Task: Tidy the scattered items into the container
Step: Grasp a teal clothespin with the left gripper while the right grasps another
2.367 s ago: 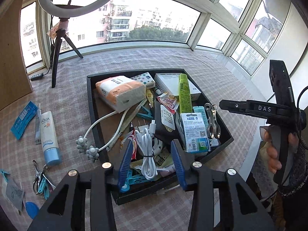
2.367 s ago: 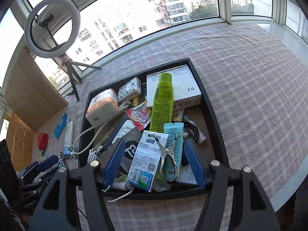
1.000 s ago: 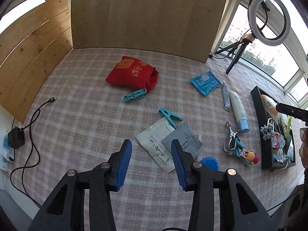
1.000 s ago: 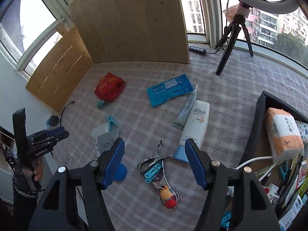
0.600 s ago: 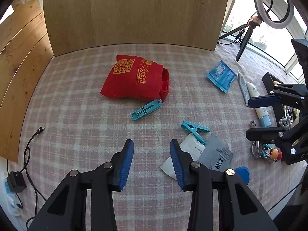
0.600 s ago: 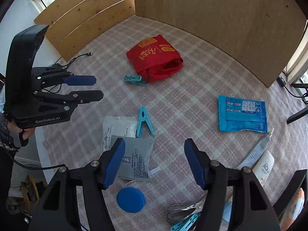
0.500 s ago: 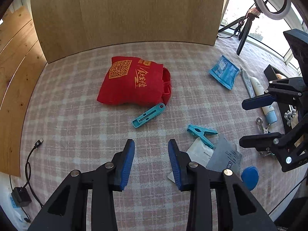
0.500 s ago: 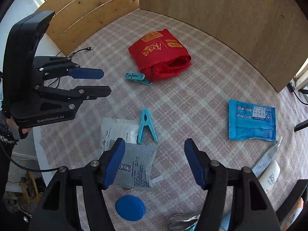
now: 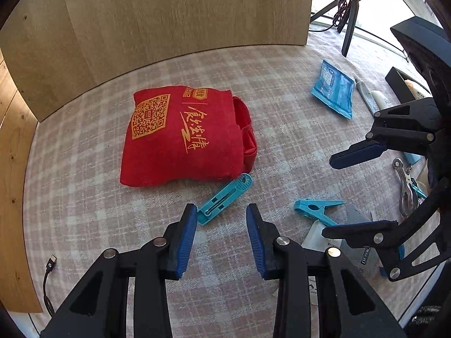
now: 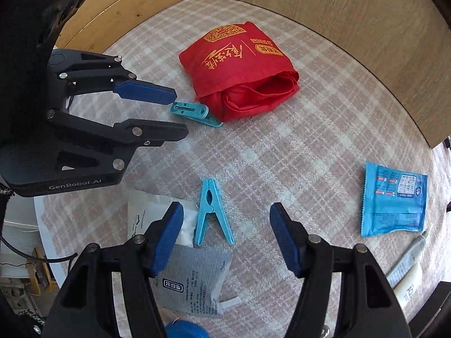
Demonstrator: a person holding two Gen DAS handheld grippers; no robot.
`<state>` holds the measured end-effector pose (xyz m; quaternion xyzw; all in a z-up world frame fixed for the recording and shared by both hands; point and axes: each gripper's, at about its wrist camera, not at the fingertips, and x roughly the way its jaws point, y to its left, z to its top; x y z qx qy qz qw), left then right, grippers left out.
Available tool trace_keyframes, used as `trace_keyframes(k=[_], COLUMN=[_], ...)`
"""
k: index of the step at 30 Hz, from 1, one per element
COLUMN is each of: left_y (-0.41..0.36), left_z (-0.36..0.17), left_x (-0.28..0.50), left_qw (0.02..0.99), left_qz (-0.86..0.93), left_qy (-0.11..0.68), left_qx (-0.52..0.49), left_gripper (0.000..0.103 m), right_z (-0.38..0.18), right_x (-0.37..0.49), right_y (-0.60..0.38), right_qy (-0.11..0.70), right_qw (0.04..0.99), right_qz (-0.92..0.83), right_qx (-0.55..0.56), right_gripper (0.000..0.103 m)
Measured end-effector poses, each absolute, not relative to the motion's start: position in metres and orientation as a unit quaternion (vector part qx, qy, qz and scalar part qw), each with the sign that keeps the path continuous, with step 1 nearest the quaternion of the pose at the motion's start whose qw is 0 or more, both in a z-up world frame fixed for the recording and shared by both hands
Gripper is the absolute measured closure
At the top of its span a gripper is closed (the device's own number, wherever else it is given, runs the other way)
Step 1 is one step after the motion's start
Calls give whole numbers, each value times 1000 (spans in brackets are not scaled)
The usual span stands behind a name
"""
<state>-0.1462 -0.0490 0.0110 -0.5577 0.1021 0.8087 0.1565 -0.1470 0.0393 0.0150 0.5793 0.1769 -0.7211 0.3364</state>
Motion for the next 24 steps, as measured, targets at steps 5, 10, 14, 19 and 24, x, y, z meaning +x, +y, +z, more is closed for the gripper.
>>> trace_keyframes(k=[5,10,14,19,24], left_y=[-46,-46,-47,-45,-37], left_z=[5,6,8,8,3], left_x=[-152,-152,-148,-149,-151], left_qw=[155,152,153,141,149], left_qz=[807,808,808,812,811], left_qy=[99,91,83,89,100], left_qx=[-562,-562,-563,-559,-557], left_gripper=[70,72,84,77,68], right_z=[12,13,14,15,19], right_x=[-151,-157,-160,-167,-179], right_y=[38,47,54,61,80], right_qy=[182,179,165,145,78], right_qw=[323,314,314,312,309], right_qz=[-723,-724,-723,-721,-721], right_qx=[584,587,593,601,615], right_gripper=[54,71,75,80,81])
